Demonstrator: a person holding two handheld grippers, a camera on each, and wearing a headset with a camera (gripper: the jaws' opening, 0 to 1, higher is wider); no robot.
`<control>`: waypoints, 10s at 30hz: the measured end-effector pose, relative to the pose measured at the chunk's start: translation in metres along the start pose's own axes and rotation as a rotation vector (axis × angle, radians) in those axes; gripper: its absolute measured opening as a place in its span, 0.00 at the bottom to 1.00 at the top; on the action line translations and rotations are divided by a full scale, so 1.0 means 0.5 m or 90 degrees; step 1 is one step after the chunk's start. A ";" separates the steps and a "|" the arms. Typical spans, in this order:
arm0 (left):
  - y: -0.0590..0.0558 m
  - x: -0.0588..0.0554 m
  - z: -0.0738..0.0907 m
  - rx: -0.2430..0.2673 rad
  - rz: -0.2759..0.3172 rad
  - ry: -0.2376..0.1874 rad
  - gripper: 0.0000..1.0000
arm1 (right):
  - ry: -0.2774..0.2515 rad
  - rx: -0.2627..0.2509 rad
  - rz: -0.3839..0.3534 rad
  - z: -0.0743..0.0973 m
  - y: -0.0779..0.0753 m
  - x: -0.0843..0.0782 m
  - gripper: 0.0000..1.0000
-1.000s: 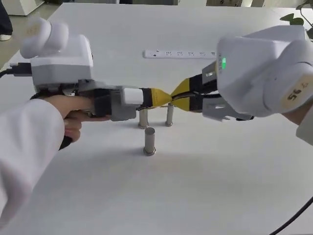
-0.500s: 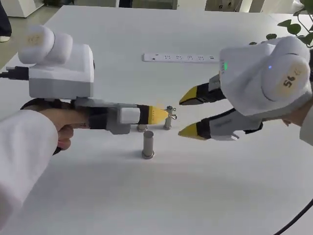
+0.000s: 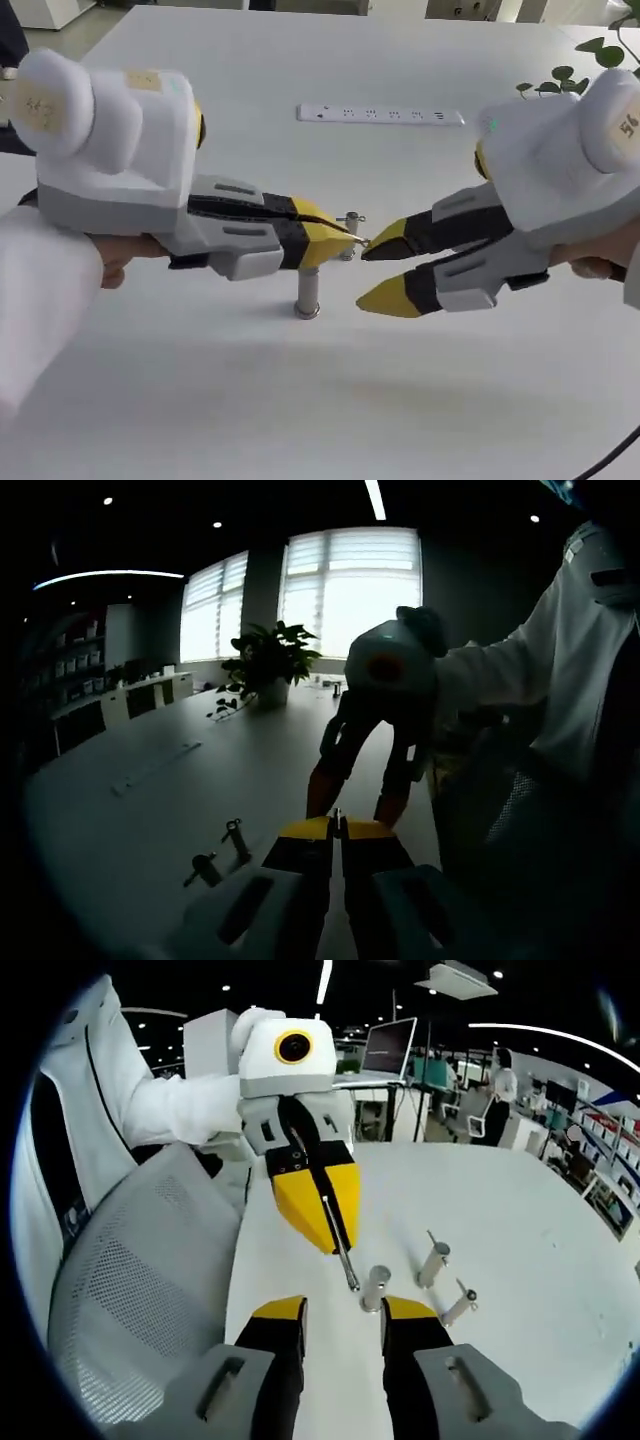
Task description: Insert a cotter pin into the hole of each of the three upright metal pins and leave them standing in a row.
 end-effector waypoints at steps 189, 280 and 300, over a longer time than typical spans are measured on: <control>0.059 -0.204 0.136 0.165 0.216 -0.005 0.99 | -0.010 -0.039 -0.126 -0.175 -0.064 -0.064 0.15; 0.105 -0.155 0.178 0.280 0.217 -0.063 0.99 | -0.055 -0.240 -0.231 0.063 -0.143 -0.147 0.81; 0.050 -0.119 0.165 0.297 0.235 -0.067 0.99 | -0.038 -0.275 -0.349 0.141 -0.027 -0.127 0.98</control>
Point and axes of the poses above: the centre of the closed fingertips' face, and the gripper's own axes: z roughly backward along the fingers, y roughly to its left, x roughly out of its top, the point moved 1 cm from there along z, roughly backward along the fingers, and after that the axes turned 11 degrees about z, right-handed, at the moved point
